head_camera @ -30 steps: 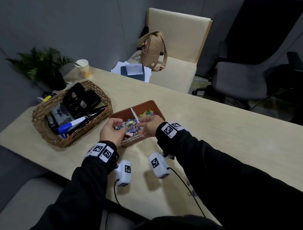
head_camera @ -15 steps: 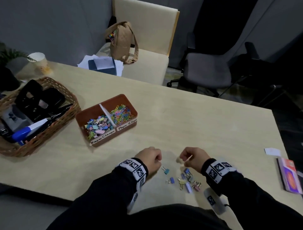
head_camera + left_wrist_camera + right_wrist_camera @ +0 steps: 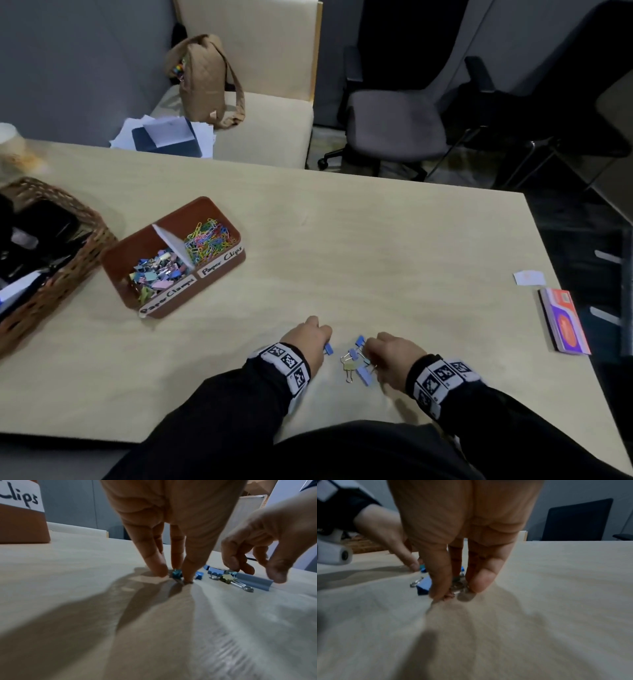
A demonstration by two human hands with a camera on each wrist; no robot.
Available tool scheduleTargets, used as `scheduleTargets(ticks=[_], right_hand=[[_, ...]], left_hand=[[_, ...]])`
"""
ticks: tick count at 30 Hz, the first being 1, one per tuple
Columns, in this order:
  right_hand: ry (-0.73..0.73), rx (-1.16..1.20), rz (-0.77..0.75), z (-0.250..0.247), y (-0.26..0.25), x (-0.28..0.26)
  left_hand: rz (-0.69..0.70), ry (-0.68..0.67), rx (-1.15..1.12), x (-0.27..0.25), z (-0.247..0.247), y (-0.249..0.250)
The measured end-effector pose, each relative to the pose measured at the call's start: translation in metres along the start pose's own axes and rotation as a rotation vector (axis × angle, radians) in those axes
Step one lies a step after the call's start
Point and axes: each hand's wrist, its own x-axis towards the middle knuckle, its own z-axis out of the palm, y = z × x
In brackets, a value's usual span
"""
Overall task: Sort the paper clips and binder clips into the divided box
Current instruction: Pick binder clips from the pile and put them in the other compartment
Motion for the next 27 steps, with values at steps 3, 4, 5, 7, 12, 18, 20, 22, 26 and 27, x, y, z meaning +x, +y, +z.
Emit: scheduleTargets(ticks=[3,4,5,7,12,18,20,22,26,27], right_hand=[[0.075,0.002,-0.02,0.005,-0.001,0.011],[0.097,0.01,-0.024,0.005,-0.003,0.014],[0.117,0.026,-0.025,0.006,-0.005,0.017],[0.155,0.09,-0.011,0.005,-0.008,0.021],[0.266,0.404,0.161,-0.005,-0.002,0.022],[0.25,0.646,0.37,-0.018,0.014,0.02],[0.235,0.834,0.392,-0.026,0.014,0.02],[0.185,1.034,0.407,-0.038,0.01,0.02],[0.045,1.363,0.434,-0.05,0.005,0.023],[0.072,1.298,0.417,-0.049,0.003,0.025]], left_hand=[[-0.019,-0.009,-0.01,0.005,0.0,-0.001],[-0.026,-0.008,-0.012,0.007,0.0,0.0],[-0.03,-0.002,-0.011,0.008,-0.001,0.0],[-0.035,0.01,-0.026,0.008,-0.002,-0.001],[-0.097,0.081,-0.218,0.008,-0.005,-0.011],[-0.247,0.108,-0.464,0.01,-0.012,-0.024],[-0.28,0.093,-0.538,0.012,-0.012,-0.027],[-0.288,0.08,-0.517,0.012,-0.012,-0.025],[-0.162,0.023,-0.165,0.008,-0.017,-0.01],[-0.104,-0.011,-0.07,0.009,-0.016,-0.007]])
